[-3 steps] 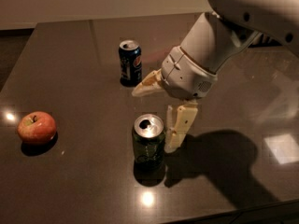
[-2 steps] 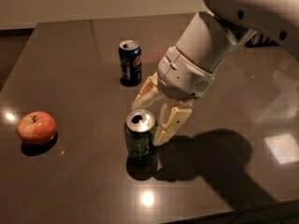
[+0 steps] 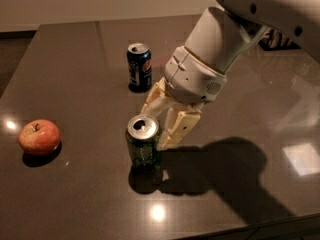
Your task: Move green can near apple
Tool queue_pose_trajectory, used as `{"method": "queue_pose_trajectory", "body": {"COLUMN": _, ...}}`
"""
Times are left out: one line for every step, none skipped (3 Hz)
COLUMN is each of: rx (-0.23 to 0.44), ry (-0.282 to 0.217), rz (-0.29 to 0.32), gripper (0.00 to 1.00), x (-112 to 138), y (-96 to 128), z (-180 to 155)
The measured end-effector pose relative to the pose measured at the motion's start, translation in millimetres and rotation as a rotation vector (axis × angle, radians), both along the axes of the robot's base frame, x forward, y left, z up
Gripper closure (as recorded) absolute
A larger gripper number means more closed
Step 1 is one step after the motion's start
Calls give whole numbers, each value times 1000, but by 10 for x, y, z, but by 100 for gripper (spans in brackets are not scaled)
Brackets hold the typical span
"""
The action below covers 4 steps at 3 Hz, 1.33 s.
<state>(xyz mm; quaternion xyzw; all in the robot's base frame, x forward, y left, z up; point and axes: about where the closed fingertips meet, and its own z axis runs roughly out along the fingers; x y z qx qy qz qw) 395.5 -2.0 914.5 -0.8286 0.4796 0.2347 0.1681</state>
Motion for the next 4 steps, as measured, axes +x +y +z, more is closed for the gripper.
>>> {"method": "queue_pose_trajectory", "body": {"rx": -5, "ry": -6, "rz": -64, "gripper": 100, "x": 196, "y": 69, "z": 42}}
{"method": "queue_pose_trajectory", "body": {"rx": 14, "ry": 7, "rz": -152, "gripper": 100, "x": 503, "y": 252, "z": 76}}
{"method": "queue_pose_trajectory", "body": {"rx": 39, "ry": 31, "rz": -222, "gripper": 100, "x": 840, "y": 544, "z": 113}}
{"method": "queue_pose_trajectory", "body": {"rx": 77, "ry": 72, "rz": -237, "gripper": 100, "x": 924, "y": 766, "z": 148}}
